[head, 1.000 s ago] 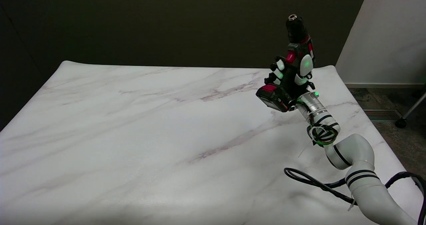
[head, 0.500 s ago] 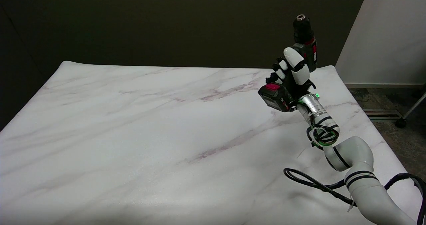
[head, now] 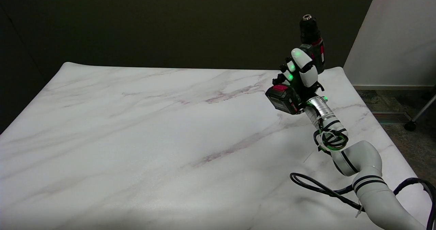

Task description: Turn on the power screwdriver.

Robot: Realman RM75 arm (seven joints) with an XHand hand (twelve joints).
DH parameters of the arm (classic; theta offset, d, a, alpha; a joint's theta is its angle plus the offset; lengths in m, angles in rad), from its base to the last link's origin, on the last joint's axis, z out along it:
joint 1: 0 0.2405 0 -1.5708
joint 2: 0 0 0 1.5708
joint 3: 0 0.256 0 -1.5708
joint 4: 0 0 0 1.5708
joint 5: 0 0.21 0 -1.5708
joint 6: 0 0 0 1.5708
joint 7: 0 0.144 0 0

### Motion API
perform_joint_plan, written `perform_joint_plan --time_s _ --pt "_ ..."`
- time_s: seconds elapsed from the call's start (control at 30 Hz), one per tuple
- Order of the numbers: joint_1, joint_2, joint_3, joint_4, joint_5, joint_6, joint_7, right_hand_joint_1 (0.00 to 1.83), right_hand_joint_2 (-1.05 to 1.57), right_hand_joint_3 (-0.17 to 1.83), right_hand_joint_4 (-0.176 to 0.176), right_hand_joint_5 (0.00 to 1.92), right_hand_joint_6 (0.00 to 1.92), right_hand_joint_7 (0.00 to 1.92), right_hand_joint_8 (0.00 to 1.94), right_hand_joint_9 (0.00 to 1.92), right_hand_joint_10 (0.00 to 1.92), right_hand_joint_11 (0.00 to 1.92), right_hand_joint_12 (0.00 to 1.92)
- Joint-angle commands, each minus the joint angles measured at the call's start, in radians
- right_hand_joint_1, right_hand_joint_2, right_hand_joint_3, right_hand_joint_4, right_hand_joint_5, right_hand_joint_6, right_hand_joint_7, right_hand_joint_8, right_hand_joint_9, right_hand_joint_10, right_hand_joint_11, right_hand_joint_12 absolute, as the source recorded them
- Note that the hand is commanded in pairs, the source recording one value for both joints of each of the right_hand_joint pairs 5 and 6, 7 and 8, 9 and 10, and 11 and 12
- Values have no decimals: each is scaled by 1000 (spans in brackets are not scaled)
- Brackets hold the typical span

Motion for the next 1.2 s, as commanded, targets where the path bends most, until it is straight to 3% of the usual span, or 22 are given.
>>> perform_joint_plan --time_s 0.03,0.3,0.33,0.37,0.4,0.47,0.6,0.7,0.77,0.87,0.93,1.03,1.1,1.2 --pt "7 -1 -3 -39 45 -68 -1 863 1571 970 176 1920 1920 1920 1920 1920 1920 1920 1920" --pt "4 -1 -9 -45 57 -89 -1 880 1571 1080 176 1920 1920 1920 1920 1920 1920 1920 1920" --pt "5 -1 -9 -48 57 -96 -1 831 1505 1192 176 1920 1920 1920 1920 1920 1920 1920 1920" --pt "5 -1 -8 -49 57 -101 -1 847 1229 1210 176 1920 1920 1920 1920 1920 1920 1920 1920" --pt "5 -1 -7 -49 57 -104 -1 855 806 1065 176 1920 1920 1920 1920 1920 1920 1920 1920" --pt "4 -1 -7 -49 57 -106 -1 847 300 639 176 1920 1920 1920 1920 1920 1920 1920 1920" --pt "-1 -1 -9 -50 56 -106 -1 795 -190 -75 176 1920 1920 1920 1920 1920 1920 1920 1920" --pt "-4 -1 -9 -50 56 -113 -1 802 -280 -172 176 1920 1920 1920 1920 1920 1920 1920 1920" --pt "-5 -1 -9 -50 56 -117 -1 866 -335 -32 176 1920 1920 1920 1920 1920 1920 1920 1920" --pt "-6 -1 -7 -51 55 -131 -1 981 -203 353 176 1920 1920 1920 1920 1920 1920 1920 1920" --pt "-7 1 -5 -54 55 -144 -1 1030 131 618 175 1920 1920 1920 1920 1920 1920 1920 1920" --pt "-8 -1 -3 -54 57 -146 -1 1025 716 605 176 1920 1920 1920 1920 1920 1920 1920 1920" --pt "-12 -1 -10 -54 75 -145 -1 986 1273 559 176 1920 1920 1920 1920 1920 1920 1920 1920" --pt "-13 -1 -21 -59 101 -145 -1 947 1151 804 176 1920 1920 1920 1920 1920 1920 1920 1920"
